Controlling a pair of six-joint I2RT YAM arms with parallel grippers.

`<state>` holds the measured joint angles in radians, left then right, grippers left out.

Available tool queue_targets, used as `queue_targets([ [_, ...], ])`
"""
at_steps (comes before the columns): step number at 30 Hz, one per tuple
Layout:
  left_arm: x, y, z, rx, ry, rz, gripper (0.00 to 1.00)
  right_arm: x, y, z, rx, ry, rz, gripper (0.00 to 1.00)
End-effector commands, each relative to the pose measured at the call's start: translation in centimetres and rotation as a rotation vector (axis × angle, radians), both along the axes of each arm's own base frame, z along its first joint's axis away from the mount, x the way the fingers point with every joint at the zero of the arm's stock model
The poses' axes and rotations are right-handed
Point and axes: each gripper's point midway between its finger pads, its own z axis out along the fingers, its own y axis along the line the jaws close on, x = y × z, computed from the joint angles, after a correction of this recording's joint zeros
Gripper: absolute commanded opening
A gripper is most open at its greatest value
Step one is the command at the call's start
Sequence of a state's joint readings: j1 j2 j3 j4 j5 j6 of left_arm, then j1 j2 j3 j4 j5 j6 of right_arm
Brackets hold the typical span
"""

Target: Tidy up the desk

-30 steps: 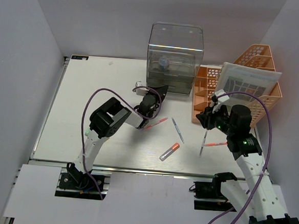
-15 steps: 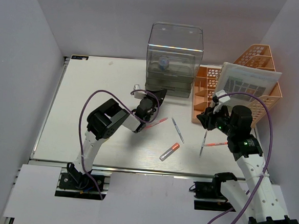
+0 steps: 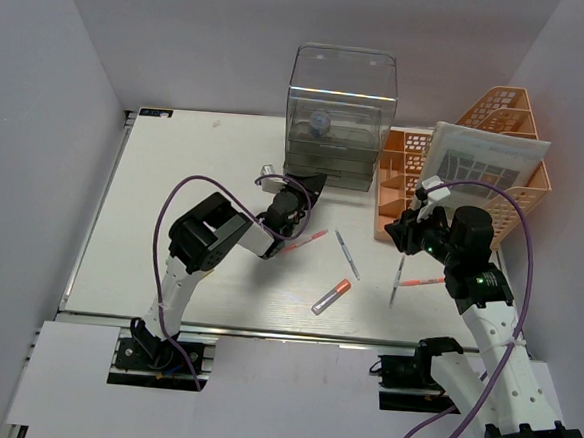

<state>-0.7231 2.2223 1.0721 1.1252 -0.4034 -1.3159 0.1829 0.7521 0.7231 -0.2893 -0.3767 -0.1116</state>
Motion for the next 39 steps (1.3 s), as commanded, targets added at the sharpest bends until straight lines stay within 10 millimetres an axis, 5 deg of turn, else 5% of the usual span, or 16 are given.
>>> queue_targets([
  [1, -0.2, -0.4, 3.3, -0.005, -0.026, -0.020, 0.40, 0.1, 0.0, 1.1, 0.005, -0.038, 0.004, 0.36],
  [6, -0.2, 0.0, 3.8, 0.000, -0.017, -0.007, 0.60, 0.1, -0.1, 1.1, 0.002, -0.038, 0.001, 0.37],
  [15, -1.6, 1.4, 6.3, 0.016, -0.032, 0.002, 0.74, 0.1, -0.1, 1.0, -0.004, -0.036, 0.003, 0.38],
  [22, -3.7, 3.0, 7.9, 0.057, -0.003, -0.014, 0.75, 0.0, -0.3, 0.9, -0.017, -0.034, 0.000, 0.40],
  [24, -4.6, 3.6, 6.4, 0.114, 0.062, -0.022, 0.75, 0.0, -0.5, 0.8, -0.024, -0.031, -0.004, 0.41],
  [25, -5.2, 4.0, 7.8, 0.111, 0.052, -0.025, 0.76, -0.1, -0.4, 0.6, -0.025, -0.029, -0.001, 0.42],
  [28, -6.5, 5.6, 6.6, 0.182, 0.108, -0.056, 0.76, -0.1, -0.5, 0.5, -0.034, -0.027, -0.002, 0.44],
  [33, -9.4, 9.4, 8.9, 0.429, 0.117, -0.077, 0.76, -0.5, -0.4, 0.5, -0.051, -0.028, 0.025, 0.50],
  [34, -10.5, 10.0, 8.1, 0.495, 0.155, -0.107, 0.76, -0.7, -0.3, 0.2, -0.055, -0.019, 0.038, 0.51],
  [35, -11.2, 10.9, 9.9, 0.512, 0.125, -0.111, 0.74, -0.8, -0.2, 0.1, -0.058, -0.017, 0.052, 0.53],
  [37, -12.9, 11.5, 10.2, 0.617, 0.115, -0.190, 0.68, -1.3, 0.5, -0.2, -0.066, -0.017, 0.111, 0.58],
  [39, -14.6, 12.4, 11.3, 0.728, 0.062, -0.263, 0.52, -2.3, 1.3, -0.6, -0.067, -0.005, 0.186, 0.60],
])
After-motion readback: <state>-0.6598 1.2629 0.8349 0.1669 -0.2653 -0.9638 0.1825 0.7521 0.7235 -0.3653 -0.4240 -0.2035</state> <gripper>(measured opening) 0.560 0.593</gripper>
